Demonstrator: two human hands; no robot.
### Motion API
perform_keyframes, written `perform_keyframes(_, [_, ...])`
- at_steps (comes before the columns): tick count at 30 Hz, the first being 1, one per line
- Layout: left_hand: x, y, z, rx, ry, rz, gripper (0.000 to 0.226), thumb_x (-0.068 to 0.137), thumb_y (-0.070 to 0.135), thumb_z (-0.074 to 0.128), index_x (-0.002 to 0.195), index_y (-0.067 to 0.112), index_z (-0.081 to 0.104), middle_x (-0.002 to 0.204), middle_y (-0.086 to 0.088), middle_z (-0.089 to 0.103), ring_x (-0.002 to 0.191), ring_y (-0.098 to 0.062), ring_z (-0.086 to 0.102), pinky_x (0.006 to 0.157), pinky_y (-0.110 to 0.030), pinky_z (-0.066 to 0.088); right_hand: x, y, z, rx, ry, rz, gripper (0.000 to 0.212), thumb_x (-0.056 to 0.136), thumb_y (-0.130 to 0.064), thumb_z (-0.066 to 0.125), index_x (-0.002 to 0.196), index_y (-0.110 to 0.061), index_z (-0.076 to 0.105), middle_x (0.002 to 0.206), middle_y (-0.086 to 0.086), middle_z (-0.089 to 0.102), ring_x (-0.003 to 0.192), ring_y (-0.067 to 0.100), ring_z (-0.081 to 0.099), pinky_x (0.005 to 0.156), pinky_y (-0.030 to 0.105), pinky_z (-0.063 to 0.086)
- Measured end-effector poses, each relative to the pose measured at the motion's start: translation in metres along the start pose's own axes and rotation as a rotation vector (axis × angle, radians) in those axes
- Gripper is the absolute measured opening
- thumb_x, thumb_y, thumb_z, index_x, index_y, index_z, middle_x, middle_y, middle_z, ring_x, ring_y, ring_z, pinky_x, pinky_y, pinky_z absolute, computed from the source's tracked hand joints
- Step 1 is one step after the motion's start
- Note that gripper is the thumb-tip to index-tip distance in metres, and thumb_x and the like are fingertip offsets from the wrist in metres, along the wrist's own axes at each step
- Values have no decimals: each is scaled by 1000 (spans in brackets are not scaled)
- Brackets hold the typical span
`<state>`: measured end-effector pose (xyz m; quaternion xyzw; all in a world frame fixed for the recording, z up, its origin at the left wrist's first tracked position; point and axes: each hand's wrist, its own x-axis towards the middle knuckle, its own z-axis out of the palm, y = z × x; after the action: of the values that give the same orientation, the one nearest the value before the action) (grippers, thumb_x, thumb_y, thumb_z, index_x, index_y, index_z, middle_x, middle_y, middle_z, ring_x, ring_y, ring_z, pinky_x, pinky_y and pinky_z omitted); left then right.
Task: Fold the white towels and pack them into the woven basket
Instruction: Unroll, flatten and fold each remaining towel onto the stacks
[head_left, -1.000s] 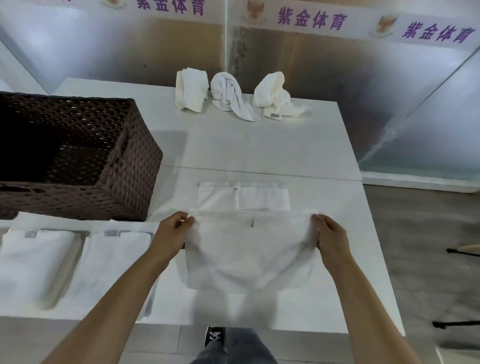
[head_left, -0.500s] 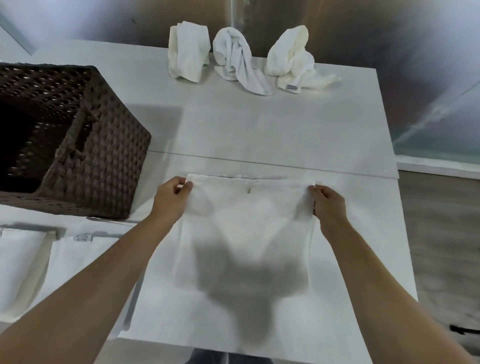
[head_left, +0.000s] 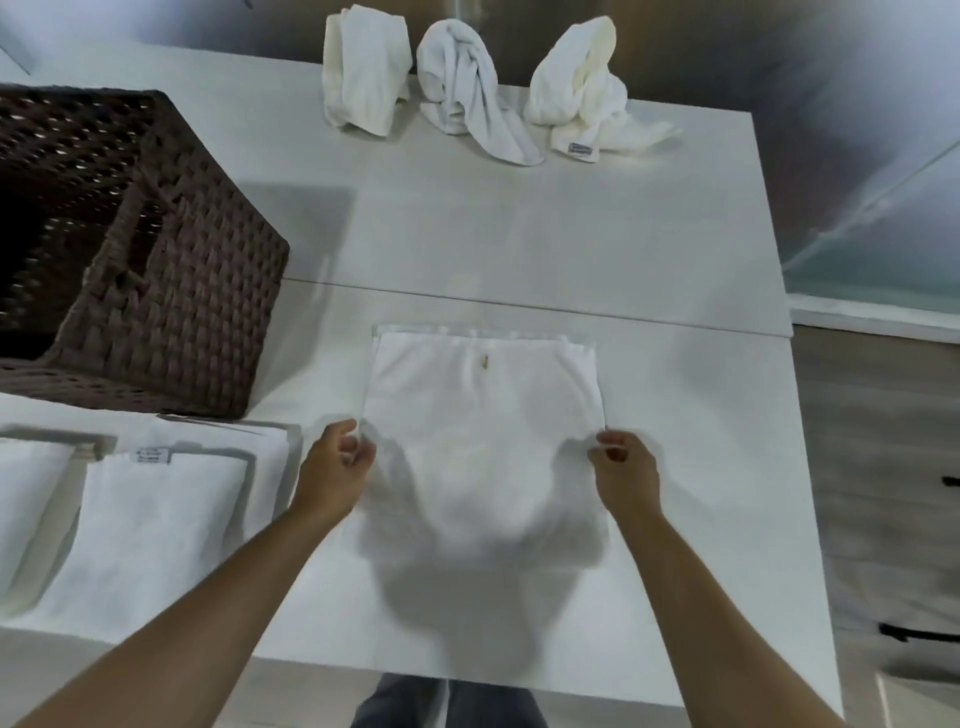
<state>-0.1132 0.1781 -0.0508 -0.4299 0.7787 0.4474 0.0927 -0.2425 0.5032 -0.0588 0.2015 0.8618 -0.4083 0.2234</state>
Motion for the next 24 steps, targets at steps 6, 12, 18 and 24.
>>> perform_keyframes(6, [-62,-61,-4,23,-42,-19,30,94,22,68,123,19,61,97,8,66,93,-20,67,83,-34,51,-70,47,4,-19,24,45,29,93,-17,58,120,-27,56,99,-6,69,79,7,61,60,24,41])
perform_keyframes(12, [-88,-77,-16,54,-100,-48,19,95,30,65,114,25,64,99,7,68,93,-15,65,72,-30,49,-110,79,3,-82,19,141,18,93,-20,57,81,-9,63,69,5,60,61,22,54,55,30,41])
perform_keyframes(18, [-109,-80,-24,37,-147,-85,29,86,42,70,85,14,64,83,-1,68,78,-26,67,78,-43,55,-137,93,3,0,10,194,30,95,-25,59,72,-8,50,65,6,52,60,21,46,57,32,37])
perform_keyframes(24, [-139,-94,-28,-87,-104,-174,26,86,15,68,70,8,48,65,-7,57,71,-34,71,74,-50,60,-172,134,7,329,-7,319,14,96,-17,67,104,-5,65,87,13,74,79,28,74,79,41,61])
